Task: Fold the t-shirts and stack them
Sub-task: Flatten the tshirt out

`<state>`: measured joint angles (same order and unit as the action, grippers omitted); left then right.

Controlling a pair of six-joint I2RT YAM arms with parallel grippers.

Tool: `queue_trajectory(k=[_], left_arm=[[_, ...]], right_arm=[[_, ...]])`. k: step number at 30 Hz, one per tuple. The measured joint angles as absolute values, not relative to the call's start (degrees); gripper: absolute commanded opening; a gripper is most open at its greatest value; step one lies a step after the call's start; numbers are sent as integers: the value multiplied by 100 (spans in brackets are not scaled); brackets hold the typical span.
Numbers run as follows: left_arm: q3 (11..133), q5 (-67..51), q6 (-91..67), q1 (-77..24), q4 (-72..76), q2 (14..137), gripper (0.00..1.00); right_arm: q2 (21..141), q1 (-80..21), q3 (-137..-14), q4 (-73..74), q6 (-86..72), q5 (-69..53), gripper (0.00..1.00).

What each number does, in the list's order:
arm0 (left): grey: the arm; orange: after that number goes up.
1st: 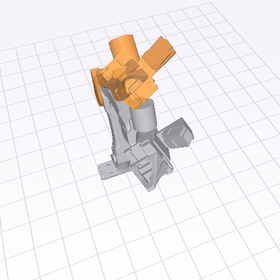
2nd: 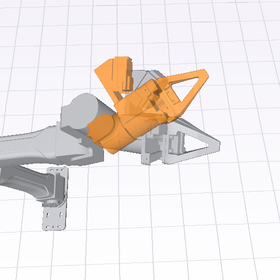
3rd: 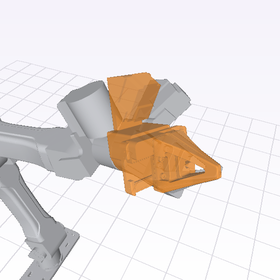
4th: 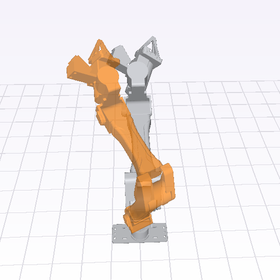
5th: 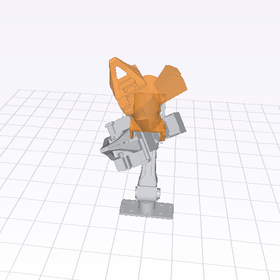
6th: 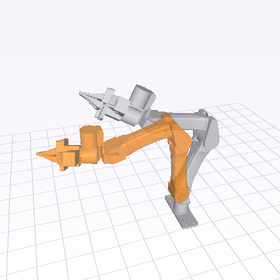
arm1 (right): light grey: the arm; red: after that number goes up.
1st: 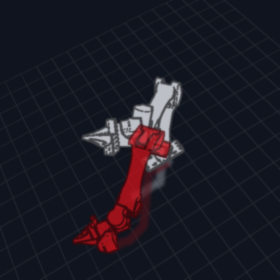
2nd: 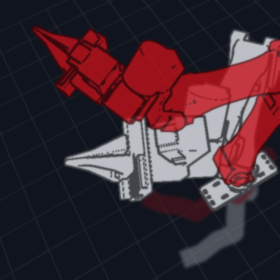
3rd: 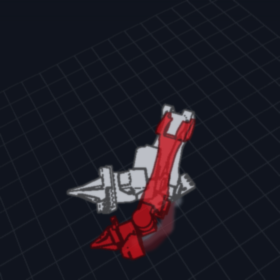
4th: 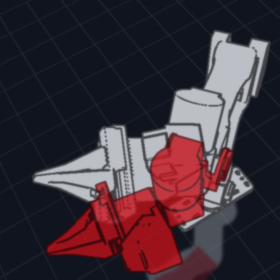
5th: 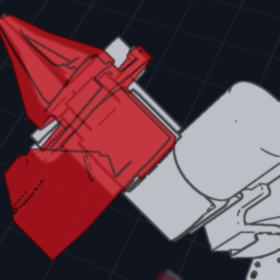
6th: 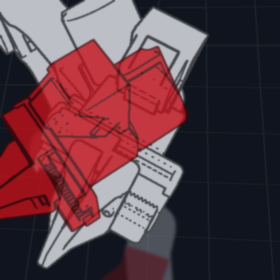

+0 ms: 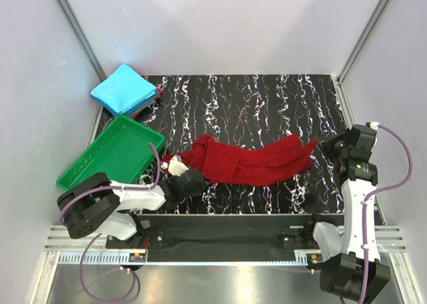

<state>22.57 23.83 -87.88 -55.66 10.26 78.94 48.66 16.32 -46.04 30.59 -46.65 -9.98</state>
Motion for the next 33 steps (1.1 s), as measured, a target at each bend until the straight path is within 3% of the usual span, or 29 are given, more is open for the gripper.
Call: queue_trajectory(k=[7, 16, 29, 32, 33], left_arm=[[2261, 2364, -8720, -5555, 1031, 7913, 18], [2445, 2362, -8447, -5551, 779, 7911, 0], [3002, 2390, -7570, -5548, -486, 6997, 0], [3092, 2397, -7341, -5551, -838, 6696, 5], [3127, 2399, -7282, -5548, -950, 6617, 1]], right_arm=[[4877, 1632, -4539, 2961, -4644, -993, 0], [5019, 1632, -4528, 2906, -4628, -993, 0], [5179, 1632, -4563, 2849, -4628, -950, 0], [5192, 1632, -4576, 2838, -4630, -950, 0], [5192, 1632, -4576, 2838, -4630, -950, 0]])
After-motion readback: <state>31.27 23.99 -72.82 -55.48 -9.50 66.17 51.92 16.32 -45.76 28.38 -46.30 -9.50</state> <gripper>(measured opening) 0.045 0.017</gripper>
